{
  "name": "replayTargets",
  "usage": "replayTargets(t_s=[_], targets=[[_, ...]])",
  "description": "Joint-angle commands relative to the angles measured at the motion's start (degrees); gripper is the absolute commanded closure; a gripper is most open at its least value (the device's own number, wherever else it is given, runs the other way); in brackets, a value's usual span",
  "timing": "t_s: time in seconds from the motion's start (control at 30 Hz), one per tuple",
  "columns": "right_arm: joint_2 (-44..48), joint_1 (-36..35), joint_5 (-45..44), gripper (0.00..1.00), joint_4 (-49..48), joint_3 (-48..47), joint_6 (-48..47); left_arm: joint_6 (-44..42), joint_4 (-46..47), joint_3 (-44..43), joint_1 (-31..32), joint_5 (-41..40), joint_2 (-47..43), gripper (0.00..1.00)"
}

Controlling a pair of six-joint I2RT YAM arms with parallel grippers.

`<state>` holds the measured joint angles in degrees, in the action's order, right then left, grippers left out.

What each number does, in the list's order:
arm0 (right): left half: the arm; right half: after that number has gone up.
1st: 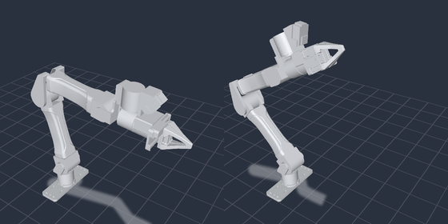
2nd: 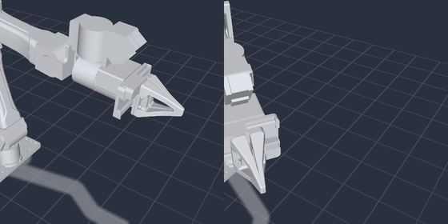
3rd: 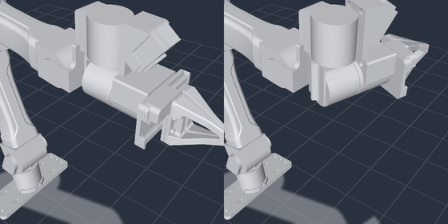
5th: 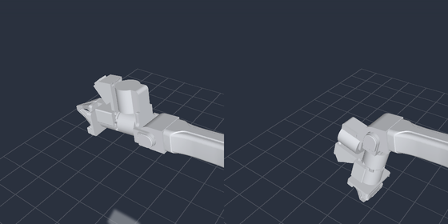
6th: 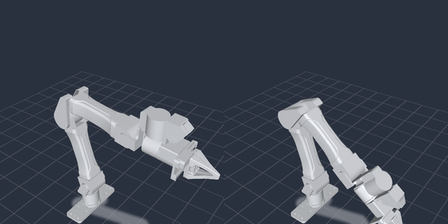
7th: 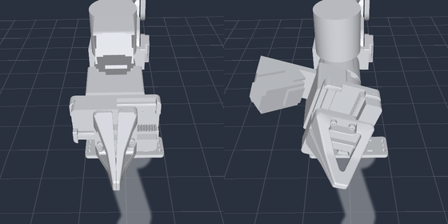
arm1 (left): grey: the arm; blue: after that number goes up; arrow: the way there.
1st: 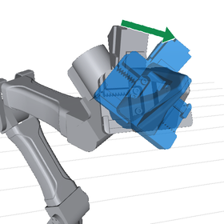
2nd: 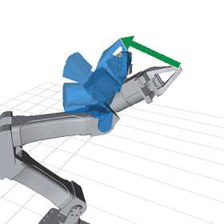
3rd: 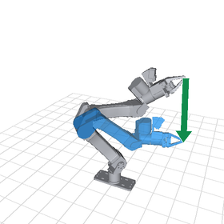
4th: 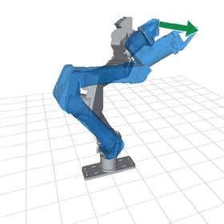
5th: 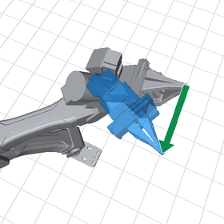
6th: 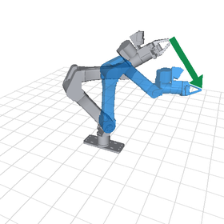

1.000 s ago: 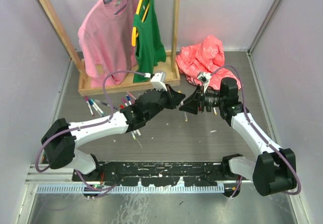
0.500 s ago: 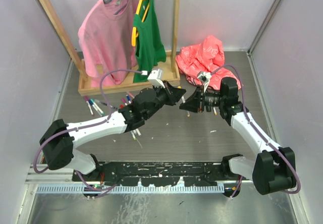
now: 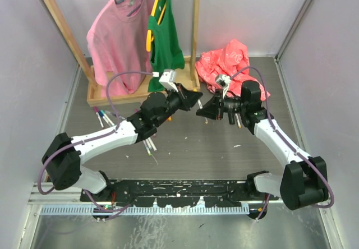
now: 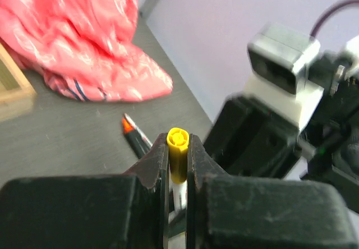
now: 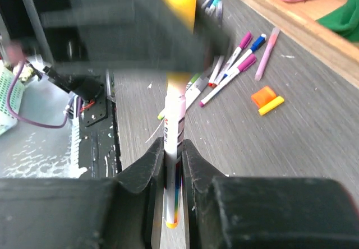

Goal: Open the pen caps
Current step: Open the pen cap from the pen, then place the pen cap at the center of the board.

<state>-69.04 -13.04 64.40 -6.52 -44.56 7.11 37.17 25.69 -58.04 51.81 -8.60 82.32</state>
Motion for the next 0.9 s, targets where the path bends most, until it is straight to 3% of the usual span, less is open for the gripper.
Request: replayTargets(t_s=[0.0,0.17,0.33,0.67,0.87], targets=[[-0.38,-1.59,2.09,0.99,7.21,-0.25,-3.70,-5.40,16.67,-3.02,-8.13,-14.85,-6.38,1.00],[-1.16,-2.42,1.22,0.99,8.36,-0.67,-4.65,-2.71,18.14,-1.56,-11.04,-17.48,-8.29,1.00],[-0.87,-2.43,-2.40,0.99,12.79,-2.34,-8.87,-0.72,16.62,1.84,-11.07,-14.69,-12.51,1.00],[1.50,-1.72,-23.98,0.99,26.91,-8.28,-26.68,4.19,9.83,19.09,-11.14,-1.75,-22.67,1.00],[0.10,1.43,-35.56,0.99,28.21,-9.83,-28.93,7.11,-3.57,18.61,-11.08,8.59,-16.67,1.00]])
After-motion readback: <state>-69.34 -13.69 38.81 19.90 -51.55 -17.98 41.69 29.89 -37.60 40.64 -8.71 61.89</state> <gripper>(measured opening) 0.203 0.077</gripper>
